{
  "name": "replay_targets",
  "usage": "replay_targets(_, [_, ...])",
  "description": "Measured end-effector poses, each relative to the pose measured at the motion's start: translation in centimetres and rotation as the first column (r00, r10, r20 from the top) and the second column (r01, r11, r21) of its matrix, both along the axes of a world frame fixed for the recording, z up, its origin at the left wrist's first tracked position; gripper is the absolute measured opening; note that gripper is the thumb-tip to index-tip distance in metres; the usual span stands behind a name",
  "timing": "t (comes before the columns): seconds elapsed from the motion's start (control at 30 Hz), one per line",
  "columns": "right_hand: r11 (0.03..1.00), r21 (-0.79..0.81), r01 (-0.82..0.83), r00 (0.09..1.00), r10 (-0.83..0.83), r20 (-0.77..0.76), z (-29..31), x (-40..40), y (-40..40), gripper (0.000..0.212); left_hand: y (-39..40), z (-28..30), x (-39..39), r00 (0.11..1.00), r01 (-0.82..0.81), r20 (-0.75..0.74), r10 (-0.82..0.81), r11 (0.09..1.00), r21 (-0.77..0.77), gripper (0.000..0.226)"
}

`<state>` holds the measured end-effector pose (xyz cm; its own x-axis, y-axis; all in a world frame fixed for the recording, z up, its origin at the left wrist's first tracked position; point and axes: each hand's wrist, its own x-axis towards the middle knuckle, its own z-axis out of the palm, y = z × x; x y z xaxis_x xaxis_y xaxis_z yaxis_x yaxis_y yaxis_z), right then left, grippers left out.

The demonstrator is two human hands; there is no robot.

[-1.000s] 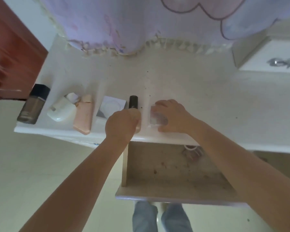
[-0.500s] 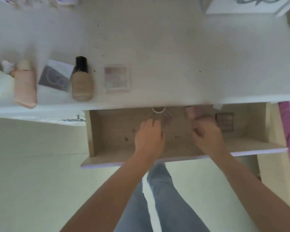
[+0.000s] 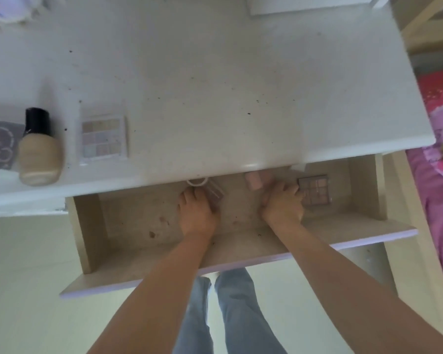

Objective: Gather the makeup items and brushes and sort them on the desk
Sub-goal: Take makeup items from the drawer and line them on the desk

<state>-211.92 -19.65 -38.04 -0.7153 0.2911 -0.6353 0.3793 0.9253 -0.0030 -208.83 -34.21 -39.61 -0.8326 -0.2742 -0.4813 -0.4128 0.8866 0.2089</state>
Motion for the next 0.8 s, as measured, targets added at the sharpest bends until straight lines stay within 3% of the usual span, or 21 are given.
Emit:
replay_targets(0.13, [0.999, -0.053, -0.004, 0.999, 0.002, -0.036, 0.1, 0.2, 0.3, 0.057, -0.8, 1.0, 0.7, 0.997, 0.052, 0.049, -0.057, 0.994, 0.095, 0.058])
replay_targets(0.37, [0.928, -0.286, -0.241, 0.970, 0.229, -0.077, 5.1, 2.0, 1.7, 0.077, -2.8, 5.2, 3.9, 0.997, 0.058, 0.035, -0.073, 0.945, 0.322, 0.044])
replay_targets(0.47, [0.862, -0.393, -0.321, 0.944, 0.257, -0.208, 8.2, 1.7, 1.0, 0.084, -4.1, 7.5, 4.1, 0.997, 0.026, -0.073, 0.005, 0.912, 0.409, 0.052])
replay_targets(0.57, [0.756, -0.480, -0.446, 0.881, 0.274, -0.386, 11.7, 0.2, -0.9, 0.086, -5.7, 10.5, 3.1, 0.951, 0.137, -0.310, -0.010, 0.911, 0.388, 0.064])
replay_targets(0.67, [0.692, -0.418, -0.589, 0.782, 0.357, -0.512, 14.1, -2.5, -3.3, 0.085, -7.8, 12.4, 1.3, 0.857, 0.207, -0.512, -0.055, 0.947, 0.244, 0.049])
replay_targets(0.8, [0.636, -0.243, -0.732, 0.660, 0.576, -0.482, 14.7, -6.9, -5.4, 0.086, -9.9, 13.6, -2.5, 0.851, 0.285, -0.505, -0.144, 0.934, 0.214, 0.046])
